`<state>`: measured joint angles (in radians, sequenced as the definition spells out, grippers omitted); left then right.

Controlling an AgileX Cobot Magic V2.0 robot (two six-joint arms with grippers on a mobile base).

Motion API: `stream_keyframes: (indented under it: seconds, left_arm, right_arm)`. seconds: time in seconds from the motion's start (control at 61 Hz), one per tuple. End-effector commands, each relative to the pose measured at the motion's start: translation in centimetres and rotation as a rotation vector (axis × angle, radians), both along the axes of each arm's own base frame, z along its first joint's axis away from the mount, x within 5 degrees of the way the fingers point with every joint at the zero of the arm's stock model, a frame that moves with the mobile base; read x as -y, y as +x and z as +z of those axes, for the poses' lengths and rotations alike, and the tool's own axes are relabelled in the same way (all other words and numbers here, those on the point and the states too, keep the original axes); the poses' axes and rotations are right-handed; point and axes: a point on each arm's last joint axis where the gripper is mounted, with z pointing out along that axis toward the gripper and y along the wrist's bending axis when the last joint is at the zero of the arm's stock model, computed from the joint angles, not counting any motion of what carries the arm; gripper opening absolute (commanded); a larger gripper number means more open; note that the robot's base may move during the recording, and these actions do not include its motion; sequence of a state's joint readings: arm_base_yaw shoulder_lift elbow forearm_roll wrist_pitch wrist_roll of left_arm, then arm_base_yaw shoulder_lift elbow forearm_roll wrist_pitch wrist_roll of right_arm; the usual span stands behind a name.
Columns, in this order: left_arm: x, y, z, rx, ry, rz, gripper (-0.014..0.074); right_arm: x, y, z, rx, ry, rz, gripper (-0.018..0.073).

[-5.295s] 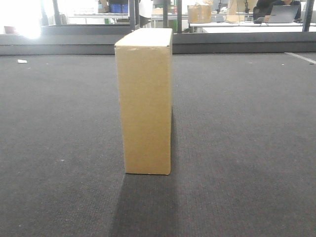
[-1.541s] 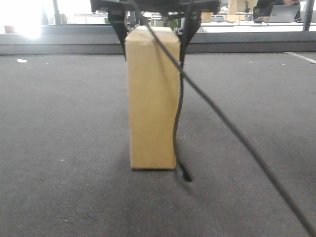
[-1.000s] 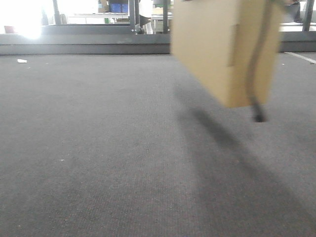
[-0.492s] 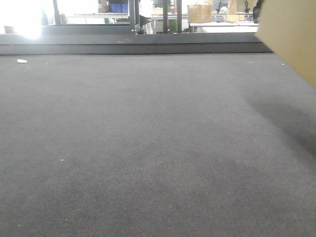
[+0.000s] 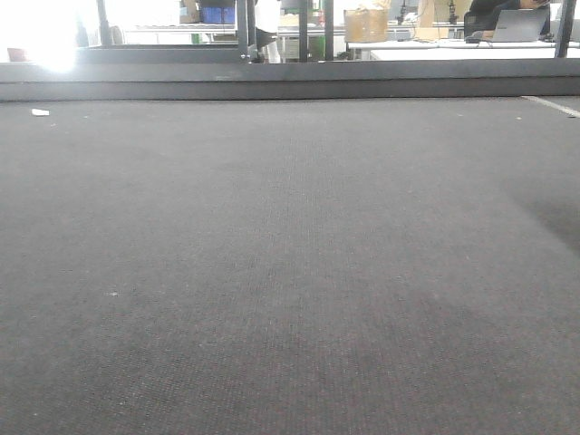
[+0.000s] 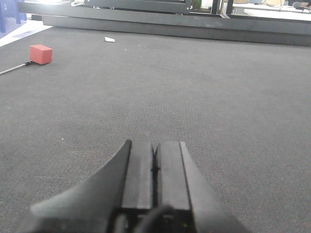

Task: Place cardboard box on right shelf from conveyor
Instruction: 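Hold the box in the right gripper and raise it clear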

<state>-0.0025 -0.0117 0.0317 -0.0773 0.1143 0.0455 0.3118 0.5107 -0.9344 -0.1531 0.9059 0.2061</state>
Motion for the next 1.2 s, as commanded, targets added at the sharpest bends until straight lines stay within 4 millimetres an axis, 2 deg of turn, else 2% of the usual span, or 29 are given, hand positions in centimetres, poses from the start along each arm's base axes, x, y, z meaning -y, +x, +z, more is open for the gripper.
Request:
stream_keyframes:
  seconds: [0.0,0.148,0.262,1.18]
  left_arm:
    - [-0.1,-0.1,0.6,0.090,-0.006,0.009,-0.0116]
    - [-0.1,-0.1,0.6,0.090,-0.006,0.009,-0.0116]
    - [-0.1,-0.1,0.6,0.090,-0.006,0.009,-0.0116]
    - [-0.1,-0.1,0.6,0.090,-0.006,0.009,-0.0116]
  right_arm:
    - [0.6,-1.6,1.6,0.146,0.017,-0.001,0.0256]
    - [1.3,-3.8,1.6,0.185,0.033,-0.006,0.0256]
    - [1.6,-4.7,1.7,0.216,0.043,-0.006,0.0256]
    - [1.6,-4.7,1.7,0.220,0.044,-0.006,0.0256]
